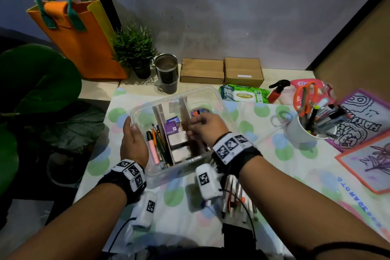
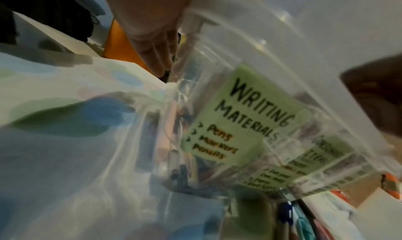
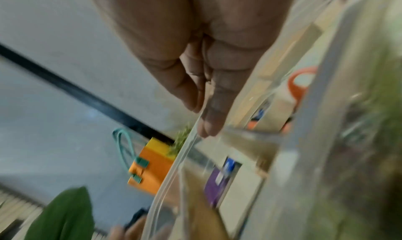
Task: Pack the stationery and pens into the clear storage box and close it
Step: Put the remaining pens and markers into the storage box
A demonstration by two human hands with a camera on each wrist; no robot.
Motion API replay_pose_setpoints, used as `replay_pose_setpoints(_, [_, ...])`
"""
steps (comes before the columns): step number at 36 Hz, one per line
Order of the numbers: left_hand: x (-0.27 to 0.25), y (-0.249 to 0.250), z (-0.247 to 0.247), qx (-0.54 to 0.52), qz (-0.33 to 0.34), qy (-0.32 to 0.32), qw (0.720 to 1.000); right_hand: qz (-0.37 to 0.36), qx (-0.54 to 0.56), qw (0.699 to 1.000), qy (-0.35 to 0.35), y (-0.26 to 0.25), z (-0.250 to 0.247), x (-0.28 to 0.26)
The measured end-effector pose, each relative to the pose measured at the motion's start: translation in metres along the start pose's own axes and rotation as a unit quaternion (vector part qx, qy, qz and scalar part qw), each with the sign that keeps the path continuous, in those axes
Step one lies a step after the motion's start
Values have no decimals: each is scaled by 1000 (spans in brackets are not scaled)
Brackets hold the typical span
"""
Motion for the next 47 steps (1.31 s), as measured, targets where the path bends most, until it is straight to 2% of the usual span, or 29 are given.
replay_pose_setpoints(4, [0,1,1,15,-4,-3,1000,0,75,995,63,11,-49,-10])
replay_pose_setpoints(8, [0,2,2,26,-4,-5,1000,4,105,981,162,36,-99,-19])
replay_pose_setpoints(11, [0,4,2,37,-3,-6,999,32,70,972,222,68,-129,-26])
replay_pose_setpoints(13, [0,4,2,39,-1,-4,999,67,-3,967,246,94,-141,-29])
replay_pose_setpoints(15, [1,4,2,39,1,-1,999,106,-116,959,236,117,-145,-33])
replay_pose_setpoints(17, [1,4,2,41,3,0,999,149,-197,950,189,134,-141,-39])
replay_pose_setpoints(20, [0,5,2,43,3,-1,999,201,-246,941,117,153,-127,-51])
replay_pose_setpoints(23, [-1,6,2,44,2,-2,999,237,-279,927,81,163,-111,-57])
replay_pose_setpoints(27, [-2,7,2,43,-3,-4,999,246,-336,905,88,165,-103,-54])
replay_pose_setpoints(33, [-2,7,1,49,-6,-4,999,210,-415,879,101,169,-96,-51])
replay_pose_setpoints(39, [-3,8,1,53,-8,-4,999,187,-419,882,104,172,-93,-52])
replay_pose_setpoints(47, [-3,8,1,62,-6,-4,998,158,-295,931,144,159,-108,-49])
Point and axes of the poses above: each hand's wrist, its own x-axis towards the middle knuckle, its own z-axis out of the palm, y = z × x, the point moved 3 cm from there along x, towards the middle knuckle, and after that the axes turned 5 degrees about -z, right-handed, at the moved point
